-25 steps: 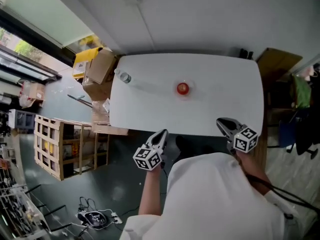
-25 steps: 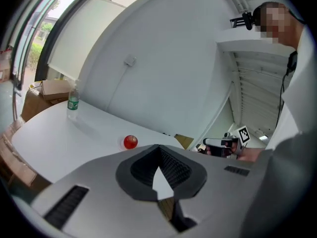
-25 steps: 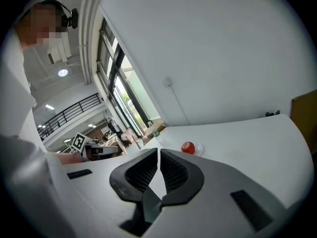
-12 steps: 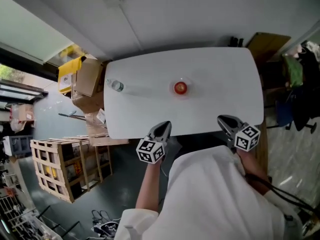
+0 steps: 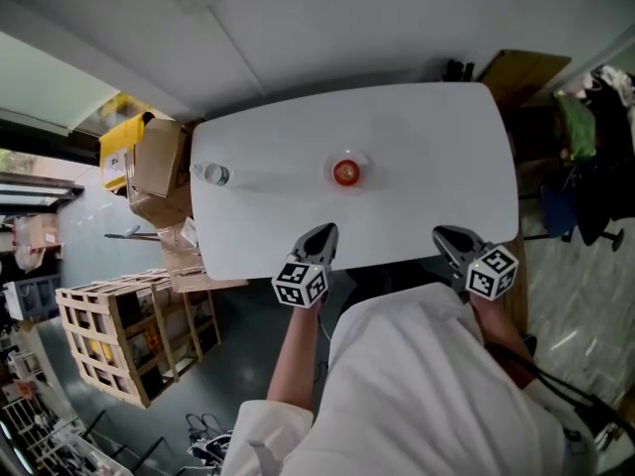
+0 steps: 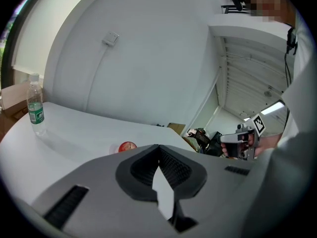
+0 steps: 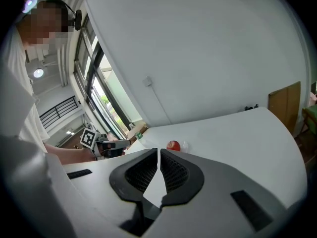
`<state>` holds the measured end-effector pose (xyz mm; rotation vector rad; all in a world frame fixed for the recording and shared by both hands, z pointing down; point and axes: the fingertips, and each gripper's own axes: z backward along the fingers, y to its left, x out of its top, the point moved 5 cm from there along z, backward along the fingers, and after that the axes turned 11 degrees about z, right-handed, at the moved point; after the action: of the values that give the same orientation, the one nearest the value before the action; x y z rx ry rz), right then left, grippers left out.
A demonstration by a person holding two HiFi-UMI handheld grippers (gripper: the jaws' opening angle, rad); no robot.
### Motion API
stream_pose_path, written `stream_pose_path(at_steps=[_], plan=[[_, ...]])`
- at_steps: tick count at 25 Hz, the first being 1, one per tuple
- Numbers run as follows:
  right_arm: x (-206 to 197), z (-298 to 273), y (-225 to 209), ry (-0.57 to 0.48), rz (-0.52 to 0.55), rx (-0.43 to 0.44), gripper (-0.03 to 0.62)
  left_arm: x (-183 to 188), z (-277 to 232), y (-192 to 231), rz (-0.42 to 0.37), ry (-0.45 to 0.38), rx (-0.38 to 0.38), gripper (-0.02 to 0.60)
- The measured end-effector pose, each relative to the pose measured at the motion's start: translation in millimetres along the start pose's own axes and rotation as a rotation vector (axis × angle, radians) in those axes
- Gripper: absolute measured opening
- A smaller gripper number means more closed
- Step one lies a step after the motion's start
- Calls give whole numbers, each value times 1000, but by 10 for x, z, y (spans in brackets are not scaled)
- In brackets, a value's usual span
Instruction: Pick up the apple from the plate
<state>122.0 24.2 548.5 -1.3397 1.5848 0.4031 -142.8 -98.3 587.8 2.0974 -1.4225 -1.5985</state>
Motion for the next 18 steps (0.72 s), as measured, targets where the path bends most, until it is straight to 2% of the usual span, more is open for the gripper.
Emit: stream_pose_path(at_steps=[5, 11, 18], plan=[[86, -116, -167, 24, 8, 54, 42, 78, -264, 43, -3, 2, 31, 13], [174, -271, -371, 57, 12, 106, 43, 160, -639, 147, -14, 16, 62, 76], [145, -365, -584, 105, -16, 136, 42, 171, -1113, 382, -49, 76, 122, 174]])
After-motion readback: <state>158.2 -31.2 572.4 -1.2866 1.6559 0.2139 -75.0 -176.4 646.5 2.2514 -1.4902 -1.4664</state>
